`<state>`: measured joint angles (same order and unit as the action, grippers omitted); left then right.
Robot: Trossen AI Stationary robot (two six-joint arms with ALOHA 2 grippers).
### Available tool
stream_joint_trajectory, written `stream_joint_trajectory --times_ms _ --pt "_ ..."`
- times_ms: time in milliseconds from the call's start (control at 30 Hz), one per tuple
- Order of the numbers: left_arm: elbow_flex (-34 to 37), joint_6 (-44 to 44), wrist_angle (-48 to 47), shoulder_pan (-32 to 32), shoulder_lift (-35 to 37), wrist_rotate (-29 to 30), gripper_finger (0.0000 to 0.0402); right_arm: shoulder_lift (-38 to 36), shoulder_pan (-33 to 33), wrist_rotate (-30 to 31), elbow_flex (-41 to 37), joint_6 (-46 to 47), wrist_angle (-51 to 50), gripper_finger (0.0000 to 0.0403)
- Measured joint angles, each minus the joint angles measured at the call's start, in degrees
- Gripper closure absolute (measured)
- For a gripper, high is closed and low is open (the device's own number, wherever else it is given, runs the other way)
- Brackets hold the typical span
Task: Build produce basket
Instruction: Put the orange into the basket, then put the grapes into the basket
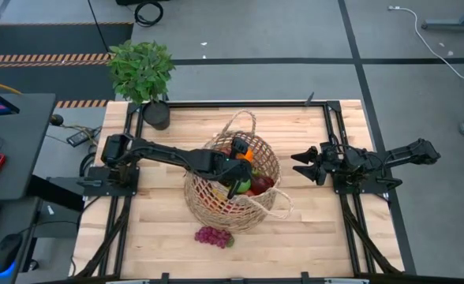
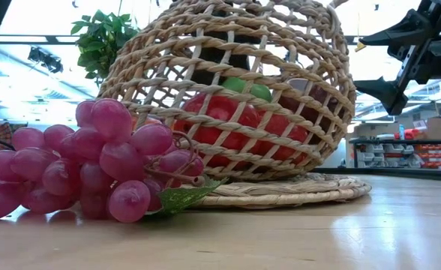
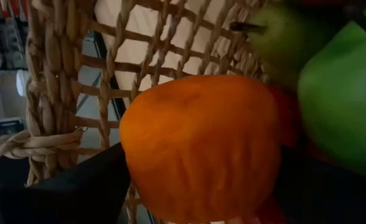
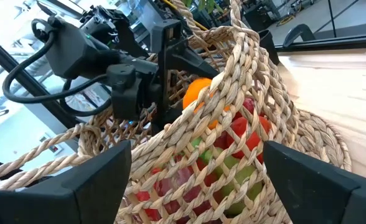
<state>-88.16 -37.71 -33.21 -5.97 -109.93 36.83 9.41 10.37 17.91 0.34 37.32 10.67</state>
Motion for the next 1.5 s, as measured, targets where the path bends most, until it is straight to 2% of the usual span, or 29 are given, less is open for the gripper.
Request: stream_joint_trajectory --times_ms 233,367,500,700,833,967,1100,1267,1367,1500 --pt "0.00 3.66 0.04 0.05 0.00 0.45 0.0009 0.00 0.00 0.00 0.00 0.01 -0.02 0.0037" --pt "-0.74 6.70 -0.28 -0.37 0.00 3.95 0.0005 0.00 0.00 -0.01 0.01 0.01 -0.02 0.0037" --pt "-4.48 9.24 -0.43 -0.46 0.00 5.46 0.0005 0.02 0.00 -0.01 0.00 0.00 -0.02 0.0037" --pt "-15.36 18.33 -0.34 -0.21 0.00 5.64 0.0005 0.01 0.00 0.00 0.00 0.02 -0.02 0.0037" --pt "-25.01 26.83 -1.43 0.60 0.00 5.76 0.0005 0.02 0.00 0.00 0.00 0.00 -0.02 0.0037" --pt "-36.95 37.95 -10.08 0.98 0.00 4.68 0.0006 0.00 0.01 0.00 0.02 0.01 -0.02 0.0037" --pt "-47.04 42.38 -19.36 0.05 0.15 -0.95 0.0018 0.02 0.00 0.00 0.02 0.00 -0.02 0.0037" --pt "-42.67 44.32 -17.90 -4.51 6.58 -10.24 0.0040 0.02 0.00 0.00 0.00 0.00 -0.03 0.0037" --pt "-42.31 48.53 -21.52 -8.61 8.07 -12.21 0.0055 0.04 0.00 -0.02 0.00 0.00 0.00 0.0037" --pt "-41.98 55.52 -31.51 -14.56 8.11 -12.67 0.0074 0.18 0.02 -0.02 0.00 0.01 0.59 0.0037"
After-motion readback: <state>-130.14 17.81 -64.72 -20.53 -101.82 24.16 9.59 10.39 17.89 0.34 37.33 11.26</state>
